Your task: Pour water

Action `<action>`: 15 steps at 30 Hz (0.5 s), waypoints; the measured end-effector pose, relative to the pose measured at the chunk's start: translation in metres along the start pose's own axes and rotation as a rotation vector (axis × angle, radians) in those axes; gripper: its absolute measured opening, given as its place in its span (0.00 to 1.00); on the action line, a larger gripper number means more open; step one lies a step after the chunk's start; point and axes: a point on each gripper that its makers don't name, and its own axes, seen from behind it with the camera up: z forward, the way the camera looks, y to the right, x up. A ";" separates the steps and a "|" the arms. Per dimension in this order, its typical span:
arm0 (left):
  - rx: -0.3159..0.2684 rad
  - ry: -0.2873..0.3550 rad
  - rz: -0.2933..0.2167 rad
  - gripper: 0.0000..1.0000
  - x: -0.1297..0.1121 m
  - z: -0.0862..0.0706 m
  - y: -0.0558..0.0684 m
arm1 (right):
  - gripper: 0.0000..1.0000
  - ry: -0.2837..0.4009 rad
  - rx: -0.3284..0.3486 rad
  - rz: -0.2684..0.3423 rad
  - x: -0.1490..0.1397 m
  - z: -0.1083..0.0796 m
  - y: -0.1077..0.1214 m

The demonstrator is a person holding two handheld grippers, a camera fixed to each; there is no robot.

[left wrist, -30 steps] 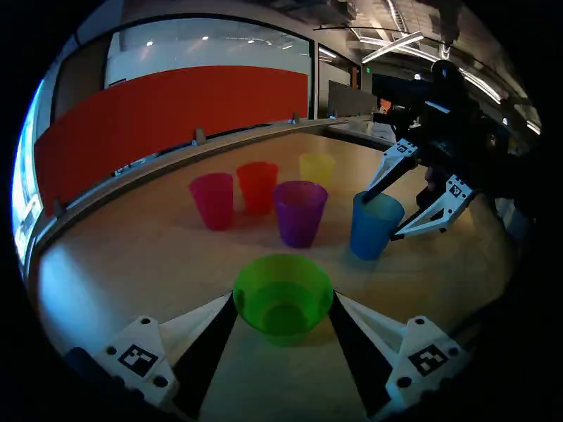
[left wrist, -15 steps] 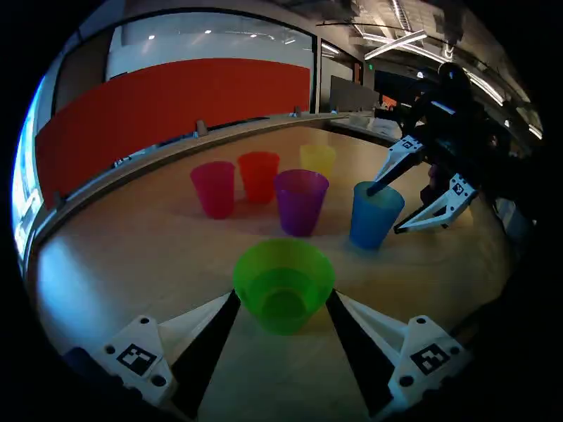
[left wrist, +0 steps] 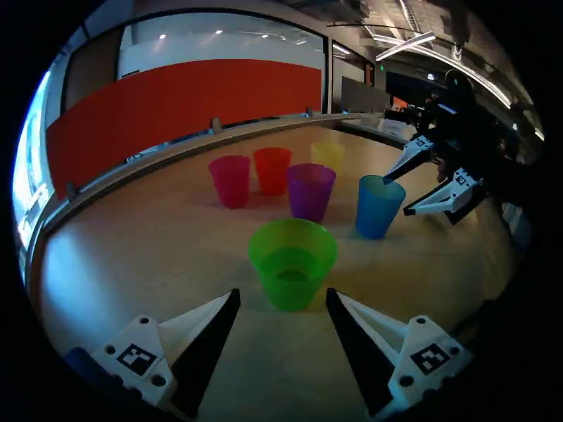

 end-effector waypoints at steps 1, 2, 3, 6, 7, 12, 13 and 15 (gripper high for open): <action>0.005 0.004 -0.004 0.90 0.000 -0.002 -0.001 | 1.00 0.001 -0.010 0.006 -0.001 -0.002 0.002; 0.011 0.009 -0.009 0.90 0.000 -0.005 -0.002 | 1.00 0.002 -0.019 0.011 -0.003 -0.004 0.003; 0.017 0.013 -0.013 0.90 -0.001 -0.008 -0.003 | 1.00 0.004 -0.030 0.017 -0.004 -0.006 0.005; 0.044 0.021 -0.028 0.90 -0.004 -0.014 -0.008 | 1.00 0.010 -0.060 0.040 -0.008 -0.013 0.010; 0.054 0.024 -0.035 0.90 -0.005 -0.016 -0.010 | 1.00 0.016 -0.070 0.049 -0.008 -0.015 0.011; 0.101 0.045 -0.076 0.90 -0.010 -0.027 -0.020 | 1.00 0.047 -0.127 0.098 -0.007 -0.029 0.021; 0.112 0.053 -0.086 0.90 -0.011 -0.030 -0.021 | 1.00 0.053 -0.140 0.108 -0.006 -0.031 0.024; 0.134 0.070 -0.108 0.90 -0.011 -0.035 -0.025 | 1.00 0.065 -0.167 0.130 -0.006 -0.036 0.030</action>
